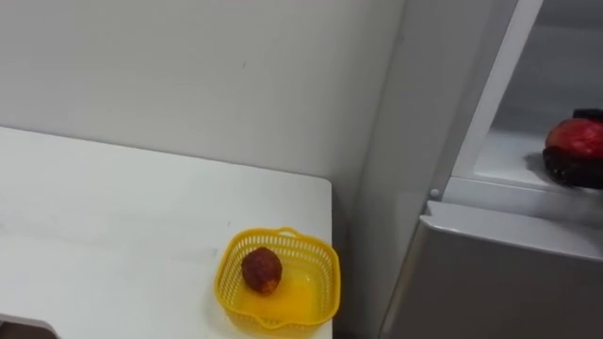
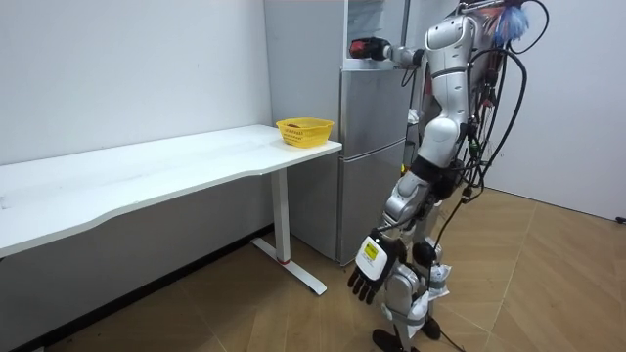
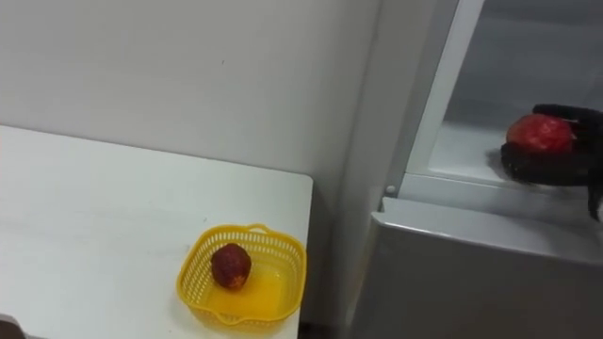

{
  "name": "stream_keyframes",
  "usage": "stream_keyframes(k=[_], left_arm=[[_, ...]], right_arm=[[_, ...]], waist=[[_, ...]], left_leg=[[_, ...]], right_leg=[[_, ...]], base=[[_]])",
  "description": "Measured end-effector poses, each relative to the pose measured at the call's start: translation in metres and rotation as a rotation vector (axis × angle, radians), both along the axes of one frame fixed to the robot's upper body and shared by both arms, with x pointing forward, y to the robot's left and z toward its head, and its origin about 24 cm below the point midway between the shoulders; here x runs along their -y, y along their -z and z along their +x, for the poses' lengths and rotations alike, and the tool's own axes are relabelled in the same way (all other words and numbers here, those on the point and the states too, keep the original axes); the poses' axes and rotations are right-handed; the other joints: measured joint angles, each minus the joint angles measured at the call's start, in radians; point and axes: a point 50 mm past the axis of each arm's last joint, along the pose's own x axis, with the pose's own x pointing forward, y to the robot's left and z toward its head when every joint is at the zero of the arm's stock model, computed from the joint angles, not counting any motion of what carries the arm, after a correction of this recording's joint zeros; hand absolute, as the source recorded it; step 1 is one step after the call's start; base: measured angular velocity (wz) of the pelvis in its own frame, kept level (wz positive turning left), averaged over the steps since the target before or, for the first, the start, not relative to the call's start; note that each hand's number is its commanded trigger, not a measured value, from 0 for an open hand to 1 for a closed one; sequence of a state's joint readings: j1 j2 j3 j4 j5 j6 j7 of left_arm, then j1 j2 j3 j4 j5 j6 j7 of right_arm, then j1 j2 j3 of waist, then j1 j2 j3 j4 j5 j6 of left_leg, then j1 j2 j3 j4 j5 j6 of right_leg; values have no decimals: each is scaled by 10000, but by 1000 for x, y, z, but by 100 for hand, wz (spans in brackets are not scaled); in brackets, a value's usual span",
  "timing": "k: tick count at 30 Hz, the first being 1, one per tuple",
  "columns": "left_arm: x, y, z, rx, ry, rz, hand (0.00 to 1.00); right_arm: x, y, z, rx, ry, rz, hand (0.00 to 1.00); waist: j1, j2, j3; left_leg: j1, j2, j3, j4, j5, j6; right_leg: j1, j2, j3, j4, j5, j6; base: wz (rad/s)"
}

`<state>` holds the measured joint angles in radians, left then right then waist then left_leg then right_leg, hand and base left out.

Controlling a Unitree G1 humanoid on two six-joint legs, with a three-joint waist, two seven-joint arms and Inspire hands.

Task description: Retrieve from the upper fridge

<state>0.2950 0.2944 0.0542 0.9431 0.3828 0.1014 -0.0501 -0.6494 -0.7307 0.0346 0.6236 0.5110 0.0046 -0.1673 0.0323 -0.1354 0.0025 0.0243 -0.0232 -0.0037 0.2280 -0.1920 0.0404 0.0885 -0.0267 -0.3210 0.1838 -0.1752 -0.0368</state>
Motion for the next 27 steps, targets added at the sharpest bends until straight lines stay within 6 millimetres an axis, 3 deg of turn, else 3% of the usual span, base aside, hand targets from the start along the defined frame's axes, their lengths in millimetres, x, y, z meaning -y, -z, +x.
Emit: stream_keyframes(k=[5,9,12,16,20,27], left_arm=[[3,1,8,222,28,0,0],[3,1,9,281,9,101,0],[7,2,8,299,-54,90,0],[14,6,5,210,-179,-51,0],[16,6,6,406,-92,-99,0],[20,9,6,402,-85,-254,0]], right_arm=[[-25,0,-15,707,-750,-728,100],[-37,2,-24,1119,-1034,-588,100],[-45,0,-40,1779,-1151,-375,100],[-62,2,-64,2561,-1377,-269,100],[-76,7,-81,3034,-1543,187,100],[-94,-1,-99,3680,-1827,-1172,100]], waist=[[14,272,-100],[-35,368,-90],[-100,541,-152],[-210,769,-52],[-339,814,-42],[-418,872,-53]], left_leg=[[51,8,167,-115,-10,14],[64,31,257,-123,-11,14],[137,32,305,-162,-17,24],[401,33,468,-291,-14,25],[455,79,585,-344,-16,20],[495,107,867,-447,-13,17]], right_leg=[[-20,6,193,22,0,1],[-37,11,240,34,5,-2],[-18,13,351,13,7,-3],[148,34,523,-43,-4,10],[139,105,749,-136,1,10],[26,152,1027,-106,8,11]], base=[[-8],[-6],[-7],[-10],[-12],[-11]])
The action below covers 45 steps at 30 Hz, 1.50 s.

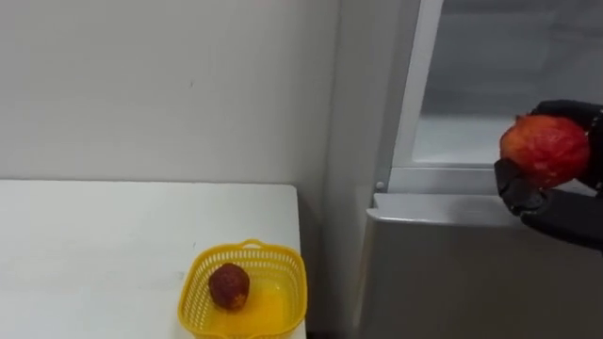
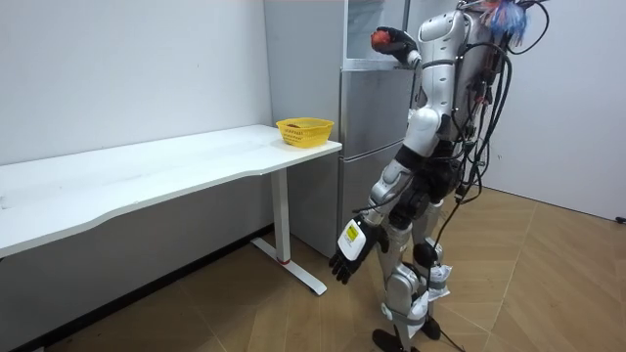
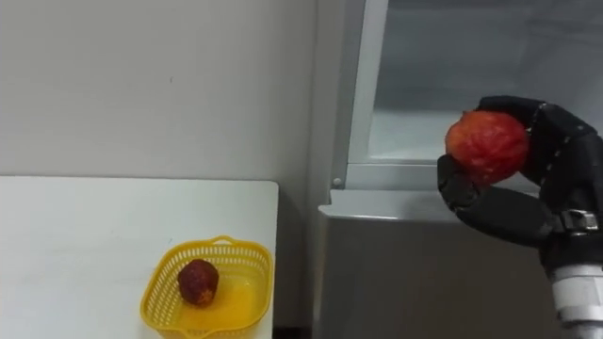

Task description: Retrieve from the upper fridge

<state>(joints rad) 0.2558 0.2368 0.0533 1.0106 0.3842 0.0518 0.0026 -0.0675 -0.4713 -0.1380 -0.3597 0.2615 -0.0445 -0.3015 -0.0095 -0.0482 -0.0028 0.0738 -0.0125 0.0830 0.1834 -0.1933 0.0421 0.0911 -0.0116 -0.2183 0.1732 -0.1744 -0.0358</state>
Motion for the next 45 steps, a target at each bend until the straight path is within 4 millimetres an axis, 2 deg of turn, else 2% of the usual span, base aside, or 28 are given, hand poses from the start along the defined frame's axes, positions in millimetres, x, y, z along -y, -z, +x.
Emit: stream_keyframes(k=[7,14,19,21,25,26,29,33,36,38,41,45], left_arm=[[13,6,4,-54,310,-270,0],[18,7,18,86,677,-455,0],[18,9,13,-199,629,-566,0],[18,9,11,-285,608,-640,0],[18,9,14,-201,625,-631,0],[17,8,14,-196,624,-623,0],[15,8,16,-131,688,-597,0],[14,7,14,-221,746,-785,0],[12,7,13,-313,807,-857,0],[11,6,15,-274,855,-840,0],[13,7,17,-247,905,-950,0],[11,6,18,-256,772,-1055,0]], right_arm=[[-29,-16,-11,1093,-732,-1540,100],[-61,-9,-12,1144,-1812,-2929,100],[-70,-11,-10,1283,-2087,-3266,100],[-74,-12,-9,1346,-2131,-3471,100],[-91,-13,-7,1422,-2817,-4372,100],[-93,-13,-7,1449,-2916,-4493,100],[-99,-21,-1,1737,-3070,-4897,100],[-104,-26,6,2023,-2945,-5423,100],[-115,-14,14,1481,-3418,-5918,100],[-121,2,20,750,-3732,-6387,100],[-122,21,29,-105,-3671,-7186,100],[-117,34,36,-744,-3228,-7978,100]], waist=[[107,-31,-3],[530,-56,6],[735,-106,23],[921,-127,31],[1047,-236,40],[1106,-298,18],[1278,-476,102],[1524,-634,108],[1647,-652,95],[1778,-649,97],[2091,-638,118],[2230,-712,140]], left_leg=[[-45,13,194,-21,-5,7],[-68,45,204,-89,-40,1],[-104,27,128,11,-45,9],[-107,23,136,11,-45,10],[-144,22,104,11,-45,10],[-140,19,92,4,-44,11],[-117,7,7,4,-43,11],[-195,-5,-82,-1,-47,13],[-204,-20,-259,33,-46,12],[-197,-22,-387,28,-45,10],[-213,-21,-419,-23,-43,6],[-318,-28,-526,-19,-44,5]], right_leg=[[-101,4,151,13,12,14],[-236,4,165,182,18,3],[-181,-9,112,156,18,2],[-187,-6,133,156,17,4],[-216,-2,133,138,16,5],[-208,-3,125,138,14,6],[-156,-12,40,121,13,7],[-167,-19,-70,23,15,12],[-101,-18,-194,-42,37,26],[-60,-20,-285,-30,37,27],[-74,-27,-349,-28,36,29],[-113,-38,-502,-27,35,30]], base=[[-6],[-1],[3],[0],[1],[0],[6],[8],[17],[17],[2],[7]])
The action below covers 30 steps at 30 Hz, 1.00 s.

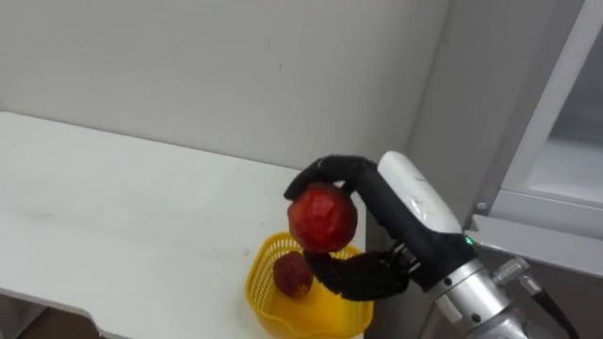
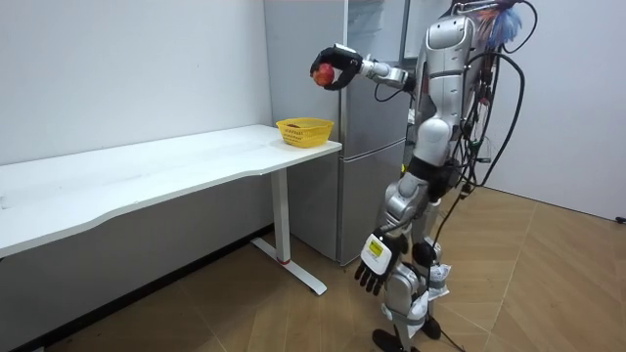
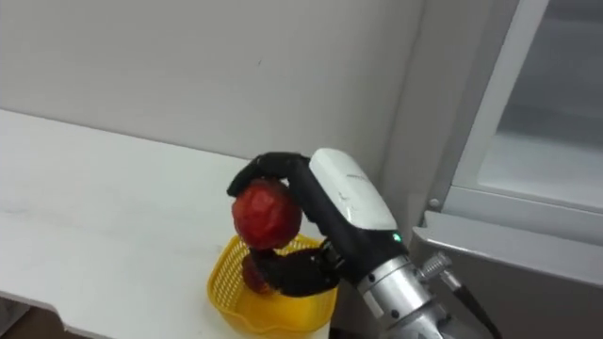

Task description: Retrieve from the upper fridge

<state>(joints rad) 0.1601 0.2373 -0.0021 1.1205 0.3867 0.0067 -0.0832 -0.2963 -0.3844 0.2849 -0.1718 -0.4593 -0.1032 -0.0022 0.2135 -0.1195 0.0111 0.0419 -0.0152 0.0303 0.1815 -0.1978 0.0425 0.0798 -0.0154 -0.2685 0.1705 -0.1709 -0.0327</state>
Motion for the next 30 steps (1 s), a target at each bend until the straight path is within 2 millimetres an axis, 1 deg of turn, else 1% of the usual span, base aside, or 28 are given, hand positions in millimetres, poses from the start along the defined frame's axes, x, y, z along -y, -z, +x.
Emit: stream_keyframes(k=[2,6,7,8,10,12,13,15,17,19,21,25,28,30], left_arm=[[0,0,2,-12,44,-89,0],[-1,-1,3,-28,59,-103,0],[-2,-1,4,-52,55,-62,0],[-3,-1,5,-40,56,-29,0],[-4,-2,5,-70,44,21,0],[-5,-2,6,-86,30,49,0],[-5,-2,4,-140,13,57,0],[-6,-2,2,-219,-7,67,0],[-7,-2,2,-265,58,102,0],[-5,-1,2,-294,168,89,0],[-5,-1,3,-290,203,60,0],[-4,-1,3,-333,371,54,0],[-4,-1,3,-343,366,58,0],[-4,-1,3,-344,365,56,0]], right_arm=[[2,5,3,-162,234,-235,100],[3,16,8,-676,326,-443,100],[4,24,10,-1011,429,-603,100],[4,32,12,-1330,581,-854,100],[6,41,14,-1649,742,-1206,100],[7,46,15,-1822,846,-1388,100],[10,50,17,-1969,959,-1520,100],[14,59,22,-2366,1192,-1628,100],[16,70,26,-2824,1337,-1812,100],[15,79,26,-3185,1378,-1858,100],[15,83,26,-3348,1401,-1857,100],[21,94,27,-3848,1596,-1737,100],[25,102,27,-4130,1771,-1820,100],[27,105,27,-4250,1855,-1859,100]], waist=[[156,-46,13],[257,-119,27],[262,-128,26],[304,-136,27],[388,-149,42],[381,-162,49],[398,-160,52],[418,-161,69],[466,-222,102],[466,-242,101],[452,-244,104],[451,-270,104],[487,-328,129],[502,-341,120]], left_leg=[[-7,-1,-72,57,-1,-3],[-21,-16,-225,98,-2,-5],[-15,-37,-342,115,-1,-5],[-33,-55,-397,146,-2,-4],[-73,-88,-449,170,-2,-1],[-175,-142,-596,238,-4,6],[-191,-155,-632,266,-3,8],[-163,-157,-638,323,-19,30],[-214,-166,-665,362,-31,41],[-307,-174,-702,472,-53,50],[-369,-179,-736,573,-73,49],[-397,-197,-802,697,-84,57],[-410,-241,-808,778,-87,64],[-415,-273,-852,805,-87,68]], right_leg=[[19,-4,-97,0,-1,1],[71,-8,-207,0,-2,3],[114,-24,-352,9,-3,5],[125,-36,-365,15,-11,18],[123,-53,-398,14,-29,48],[112,-92,-466,11,-44,72],[146,-112,-575,11,-44,73],[229,-123,-588,11,-48,79],[228,-127,-582,12,-55,91],[203,-130,-590,17,-57,93],[187,-134,-596,42,-57,93],[186,-163,-636,151,-86,118],[218,-188,-602,145,-146,85],[235,-201,-601,143,-172,76]], base=[[9],[13],[21],[18],[11],[18],[16],[11],[5],[6],[6],[5],[2],[5]])
